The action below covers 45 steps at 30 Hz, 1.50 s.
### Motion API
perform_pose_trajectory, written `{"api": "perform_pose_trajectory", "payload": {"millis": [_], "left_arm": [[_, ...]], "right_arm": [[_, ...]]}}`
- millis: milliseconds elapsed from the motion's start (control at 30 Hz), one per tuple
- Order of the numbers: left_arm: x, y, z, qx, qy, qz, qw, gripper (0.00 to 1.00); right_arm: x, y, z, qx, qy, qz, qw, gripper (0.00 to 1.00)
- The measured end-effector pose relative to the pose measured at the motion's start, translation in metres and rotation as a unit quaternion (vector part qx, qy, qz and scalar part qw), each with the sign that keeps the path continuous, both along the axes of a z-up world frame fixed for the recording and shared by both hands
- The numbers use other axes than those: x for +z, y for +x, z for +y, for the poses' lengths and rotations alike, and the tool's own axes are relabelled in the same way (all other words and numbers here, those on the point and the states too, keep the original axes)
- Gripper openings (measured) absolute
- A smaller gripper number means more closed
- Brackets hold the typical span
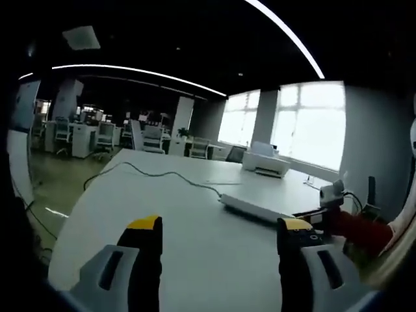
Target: Pick up the power strip scattered on the table, fix it on the side mounting bracket of the table, and press the switch
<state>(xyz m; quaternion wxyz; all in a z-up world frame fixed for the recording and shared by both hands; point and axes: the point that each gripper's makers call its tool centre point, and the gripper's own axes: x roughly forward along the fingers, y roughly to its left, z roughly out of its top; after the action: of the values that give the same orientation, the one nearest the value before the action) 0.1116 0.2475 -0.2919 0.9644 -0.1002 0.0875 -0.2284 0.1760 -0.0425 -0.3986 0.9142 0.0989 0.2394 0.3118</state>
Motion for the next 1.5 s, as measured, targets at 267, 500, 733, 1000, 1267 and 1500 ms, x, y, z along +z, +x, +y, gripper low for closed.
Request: {"api": "perform_pose_trajectory", "payload": {"millis": [267, 500, 733, 1000, 1267, 1500], "left_arm": [[-0.01, 0.021, -0.015, -0.012, -0.03, 0.037, 0.9988, 0.77], [-0.005, 0.04, -0.046, -0.05, -0.078, 0.049, 0.9945, 0.77], [-0.022, 0.054, -0.063, -0.048, -0.114, 0.109, 0.9863, 0.75], [-0.027, 0.06, -0.076, -0.048, -0.128, 0.128, 0.9823, 0.75], [-0.038, 0.063, -0.096, -0.06, -0.155, 0.171, 0.9712, 0.75], [-0.043, 0.07, -0.111, -0.062, -0.17, 0.187, 0.9656, 0.74]], "right_arm": [[0.0, 0.0, 0.001, 0.002, -0.007, -0.003, 1.0, 0.45], [0.0, 0.002, 0.0, 0.001, 0.0, -0.001, 1.0, 0.45], [0.001, 0.001, 0.0, 0.0, 0.008, 0.004, 1.0, 0.45], [0.001, 0.002, -0.001, 0.001, 0.007, 0.002, 1.0, 0.45], [0.001, 0.002, -0.001, 0.0, 0.006, -0.001, 1.0, 0.45], [0.0, 0.001, -0.001, 0.001, 0.005, -0.001, 1.0, 0.45]]}}
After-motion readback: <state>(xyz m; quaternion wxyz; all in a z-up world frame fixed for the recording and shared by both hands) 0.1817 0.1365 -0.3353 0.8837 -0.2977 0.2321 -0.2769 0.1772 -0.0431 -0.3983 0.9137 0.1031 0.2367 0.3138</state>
